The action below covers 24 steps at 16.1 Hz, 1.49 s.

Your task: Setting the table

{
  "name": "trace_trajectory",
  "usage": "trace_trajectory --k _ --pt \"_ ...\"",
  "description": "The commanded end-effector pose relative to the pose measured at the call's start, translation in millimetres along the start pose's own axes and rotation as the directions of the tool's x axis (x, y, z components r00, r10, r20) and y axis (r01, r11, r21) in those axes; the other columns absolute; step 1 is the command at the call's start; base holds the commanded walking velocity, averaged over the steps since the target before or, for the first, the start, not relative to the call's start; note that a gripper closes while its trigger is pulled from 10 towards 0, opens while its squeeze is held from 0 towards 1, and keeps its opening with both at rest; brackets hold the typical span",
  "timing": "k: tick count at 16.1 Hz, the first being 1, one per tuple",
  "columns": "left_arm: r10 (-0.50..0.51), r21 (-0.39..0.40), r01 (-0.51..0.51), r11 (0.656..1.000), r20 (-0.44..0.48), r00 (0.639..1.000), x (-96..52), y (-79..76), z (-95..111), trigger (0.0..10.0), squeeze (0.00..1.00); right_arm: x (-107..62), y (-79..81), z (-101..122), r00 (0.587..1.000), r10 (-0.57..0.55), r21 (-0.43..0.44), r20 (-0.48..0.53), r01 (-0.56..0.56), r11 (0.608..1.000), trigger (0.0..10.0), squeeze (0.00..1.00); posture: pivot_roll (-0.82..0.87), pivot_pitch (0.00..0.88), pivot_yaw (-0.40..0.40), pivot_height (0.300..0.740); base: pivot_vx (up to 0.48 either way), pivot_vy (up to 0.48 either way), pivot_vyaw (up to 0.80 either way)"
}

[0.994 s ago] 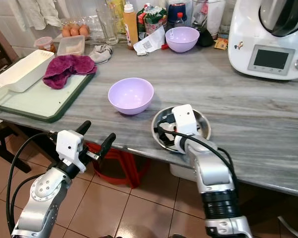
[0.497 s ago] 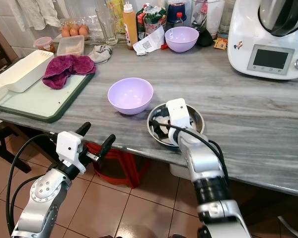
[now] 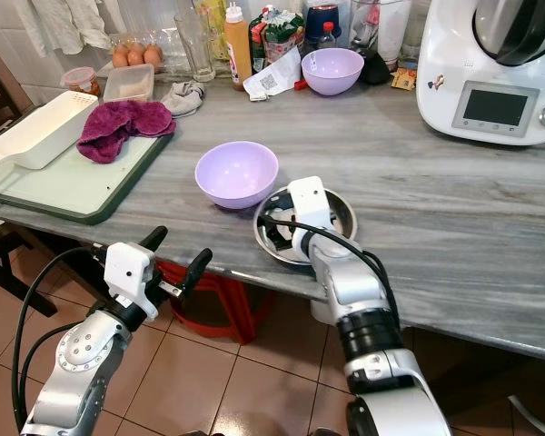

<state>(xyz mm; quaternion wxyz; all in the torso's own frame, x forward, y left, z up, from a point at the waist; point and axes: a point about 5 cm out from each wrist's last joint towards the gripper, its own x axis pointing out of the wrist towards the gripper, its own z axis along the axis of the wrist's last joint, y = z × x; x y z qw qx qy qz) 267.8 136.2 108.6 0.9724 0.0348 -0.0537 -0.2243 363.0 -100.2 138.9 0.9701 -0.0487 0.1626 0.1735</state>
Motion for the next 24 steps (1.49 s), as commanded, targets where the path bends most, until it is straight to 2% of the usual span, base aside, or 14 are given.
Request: trace_trajectory --k 1,3,4,6,9,11,13,14,16,18,19,20,21,24 --pt "0.008 0.012 -0.008 1.000 -0.014 1.000 -3.4 1.8 -1 10.0 0.00 1.9 4.8 6 1.000 0.018 -0.002 0.020 -0.018 1.000 10.0 0.42 -0.11 0.139 0.089 0.740 0.000 0.000 0.00" --pt "0.007 0.014 -0.007 1.000 -0.015 1.000 -4.7 2.3 -1 10.0 0.00 -0.4 0.8 6 0.999 0.005 -0.008 0.032 -0.005 1.000 10.0 0.40 -0.11 0.136 0.089 0.740 0.000 0.000 0.00" --pt "0.008 0.015 -0.008 1.000 -0.015 1.000 -4.9 3.0 0 10.0 0.00 -2.2 -1.9 7 0.999 -0.003 -0.009 0.043 0.004 1.000 10.0 0.00 -0.11 0.136 0.089 0.740 0.000 0.000 0.00" --pt "0.002 0.009 -0.002 1.000 0.003 1.000 -5.6 4.2 2 10.0 0.00 -12.3 -11.3 11 0.994 -0.033 0.000 0.102 0.034 0.999 10.0 0.00 -0.11 0.130 0.088 0.740 0.000 0.000 0.00" --pt "-0.008 -0.001 0.008 1.000 0.015 1.000 -8.1 6.1 5 10.0 0.00 -38.8 -27.9 12 0.969 -0.105 0.010 0.225 0.106 0.994 10.0 0.00 -0.12 0.125 0.085 0.740 0.000 0.000 0.00" --pt "0.001 -0.001 -0.001 1.000 0.012 1.000 -8.4 8.8 4 10.0 0.00 -49.3 -33.4 7 0.958 -0.148 0.022 0.247 0.147 0.989 10.0 0.00 -0.14 0.113 0.088 0.740 0.000 0.000 0.00" --pt "0.029 0.011 -0.029 1.000 -0.003 1.000 -8.9 12.5 2 10.0 0.00 -61.7 -31.7 1 0.942 -0.193 0.025 0.273 0.194 0.981 10.0 0.00 -0.14 0.108 0.090 0.740 0.000 0.000 0.00" --pt "0.048 0.020 -0.048 0.999 -0.016 0.999 -9.8 14.1 1 10.0 0.00 -67.4 -30.8 0 0.922 -0.252 0.022 0.293 0.257 0.966 10.0 0.00 -0.15 0.103 0.092 0.740 0.000 0.000 0.00" --pt "0.160 0.052 -0.158 0.986 -0.043 0.986 -14.9 23.3 -2 10.0 0.00 -81.6 -20.5 2 0.887 -0.246 0.081 0.390 0.233 0.969 10.0 0.00 -0.16 0.090 0.091 0.740 0.000 0.000 0.00" --pt "0.243 0.108 -0.241 0.965 -0.014 0.970 -16.4 30.7 2 10.0 0.00 -87.4 -22.1 0 0.872 -0.284 0.076 0.399 0.277 0.958 10.0 0.00 -0.15 0.088 0.088 0.740 0.000 0.000 0.00" --pt "0.289 0.104 -0.286 0.952 -0.012 0.957 -16.7 34.8 3 10.0 0.00 -90.1 -23.2 -1 0.864 -0.301 0.072 0.403 0.298 0.952 10.0 0.00 -0.15 0.087 0.083 0.740 0.000 0.000 0.00" --pt "0.354 0.111 -0.351 0.930 -0.008 0.935 -17.6 39.6 5 10.0 0.00 -91.0 -22.5 -9 0.888 -0.310 0.126 0.340 0.284 0.950 10.0 0.00 -0.15 0.087 0.083 0.740 0.000 0.000 0.00" --pt "0.362 0.110 -0.359 0.927 -0.009 0.932 -18.3 38.7 4 10.0 0.00 -94.9 -20.9 -8 0.876 -0.292 0.094 0.384 0.277 0.956 10.0 0.00 -0.15 0.088 0.080 0.740 0.000 0.000 0.00" --pt "0.384 0.118 -0.379 0.918 -0.018 0.923 -19.9 32.5 5 10.0 0.00 -96.5 -13.1 -10 0.882 -0.270 0.143 0.386 0.232 0.962 10.0 0.00 -0.14 0.091 0.083 0.740 0.000 0.000 0.00"
